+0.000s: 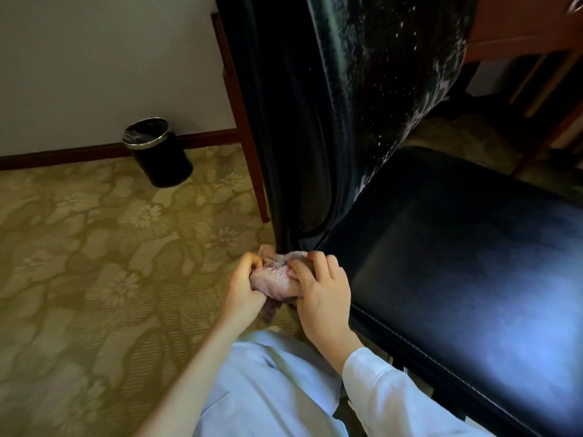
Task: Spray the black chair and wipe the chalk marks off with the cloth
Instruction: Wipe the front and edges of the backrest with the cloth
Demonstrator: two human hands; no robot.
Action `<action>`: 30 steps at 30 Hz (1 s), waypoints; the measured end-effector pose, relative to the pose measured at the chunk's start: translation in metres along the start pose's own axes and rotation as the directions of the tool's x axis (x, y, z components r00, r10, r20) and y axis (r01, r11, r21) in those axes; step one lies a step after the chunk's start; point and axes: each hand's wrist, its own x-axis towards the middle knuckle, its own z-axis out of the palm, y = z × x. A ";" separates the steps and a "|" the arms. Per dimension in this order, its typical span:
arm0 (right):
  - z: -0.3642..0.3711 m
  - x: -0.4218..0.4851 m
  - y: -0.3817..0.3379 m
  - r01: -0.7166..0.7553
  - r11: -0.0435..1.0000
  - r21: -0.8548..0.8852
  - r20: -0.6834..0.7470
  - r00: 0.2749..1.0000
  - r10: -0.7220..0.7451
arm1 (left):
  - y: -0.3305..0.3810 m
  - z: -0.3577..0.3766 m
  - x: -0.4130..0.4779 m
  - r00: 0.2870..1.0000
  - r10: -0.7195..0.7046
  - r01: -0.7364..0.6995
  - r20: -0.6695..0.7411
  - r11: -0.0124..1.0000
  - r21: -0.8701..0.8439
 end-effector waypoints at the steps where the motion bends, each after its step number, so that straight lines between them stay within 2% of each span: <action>1: -0.011 0.007 -0.004 0.016 0.999 0.043 -0.055 0.998 -0.014 | 0.012 -0.004 -0.002 0.999 0.037 -0.038 -0.033 0.999 -0.019; 7: -0.087 0.064 -0.030 0.098 0.981 0.165 -0.366 0.930 -0.032 | 0.119 -0.055 -0.003 0.926 0.321 -0.327 -0.198 0.945 0.002; 13: -0.171 0.136 -0.053 0.253 0.961 0.115 -0.507 0.846 -0.162 | 0.216 -0.115 0.010 0.792 0.538 -0.533 -0.288 0.840 0.101; 16: -0.200 0.168 -0.061 0.302 0.953 0.039 -0.496 0.833 -0.244 | 0.255 -0.136 0.020 0.780 0.552 -0.546 -0.297 0.831 0.110; 19: -0.208 0.178 -0.061 0.300 0.954 0.000 -0.428 0.862 -0.271 | 0.262 -0.141 0.030 0.840 0.485 -0.490 -0.243 0.871 0.044; 23: -0.201 0.165 -0.055 0.267 0.963 0.035 -0.364 0.901 -0.237 | 0.256 -0.138 0.028 0.898 0.404 -0.406 -0.175 0.913 0.026; 30: -0.212 0.141 -0.053 0.294 0.951 0.099 -0.324 0.913 -0.248 | 0.256 -0.137 -0.005 0.896 0.407 -0.394 -0.177 0.913 0.105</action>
